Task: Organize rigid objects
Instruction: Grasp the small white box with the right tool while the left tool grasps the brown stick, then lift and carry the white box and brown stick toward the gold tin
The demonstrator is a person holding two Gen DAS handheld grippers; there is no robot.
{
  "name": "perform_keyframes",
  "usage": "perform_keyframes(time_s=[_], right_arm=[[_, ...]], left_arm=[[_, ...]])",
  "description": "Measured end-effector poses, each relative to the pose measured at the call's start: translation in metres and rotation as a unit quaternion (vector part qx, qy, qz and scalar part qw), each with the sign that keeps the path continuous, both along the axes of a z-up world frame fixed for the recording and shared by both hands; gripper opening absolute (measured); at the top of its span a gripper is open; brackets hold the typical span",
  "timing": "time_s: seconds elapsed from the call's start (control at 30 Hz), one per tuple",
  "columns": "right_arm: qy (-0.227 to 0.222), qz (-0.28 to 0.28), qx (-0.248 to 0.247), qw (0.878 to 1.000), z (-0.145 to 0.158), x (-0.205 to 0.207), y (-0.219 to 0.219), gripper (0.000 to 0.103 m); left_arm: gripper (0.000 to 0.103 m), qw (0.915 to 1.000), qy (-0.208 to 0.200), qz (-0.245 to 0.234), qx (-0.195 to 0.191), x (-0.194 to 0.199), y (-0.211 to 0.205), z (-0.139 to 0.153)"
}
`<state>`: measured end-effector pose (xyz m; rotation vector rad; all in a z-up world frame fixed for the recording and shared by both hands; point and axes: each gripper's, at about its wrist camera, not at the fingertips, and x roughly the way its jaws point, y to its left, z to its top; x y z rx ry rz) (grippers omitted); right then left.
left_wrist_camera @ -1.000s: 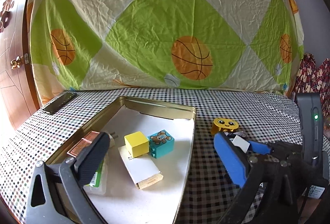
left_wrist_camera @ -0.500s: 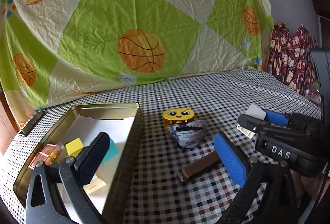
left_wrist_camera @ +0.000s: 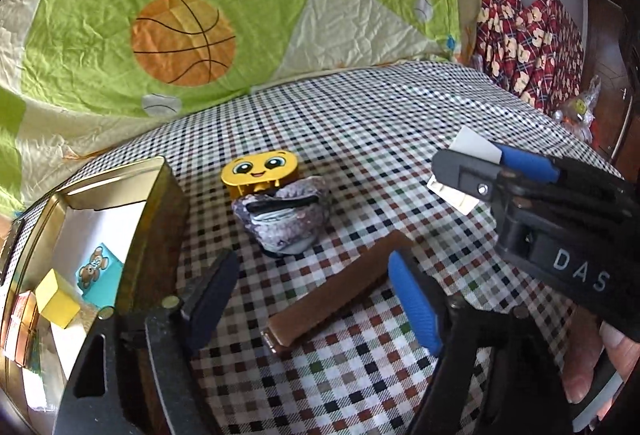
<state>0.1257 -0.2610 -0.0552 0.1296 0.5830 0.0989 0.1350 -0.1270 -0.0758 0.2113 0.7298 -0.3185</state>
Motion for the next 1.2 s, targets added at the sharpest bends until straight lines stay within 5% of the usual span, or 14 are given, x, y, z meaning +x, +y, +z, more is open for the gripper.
perform_keyframes(time_s=[0.07,0.2,0.5,1.2], right_arm=[[0.001,0.0,0.0,1.0,0.0,0.0,0.0,0.052],[0.001,-0.001,0.0,1.0,0.0,0.0,0.0,0.052],[-0.005,-0.003,0.0,1.0,0.002,-0.002,-0.001,0.052],[-0.02,-0.001,-0.012,1.0,0.007,-0.008,0.003,0.052]], left_arm=[[0.06,0.9997,0.017,-0.015,0.003,0.003,-0.005,-0.004],[0.015,0.9987,0.039,-0.032,0.008,0.005,-0.011,-0.009],[0.014,0.9991,0.001,-0.039,-0.014,-0.007,-0.004,0.003],[0.014,0.9938,-0.079,0.046,-0.063,-0.019,0.03,0.02]])
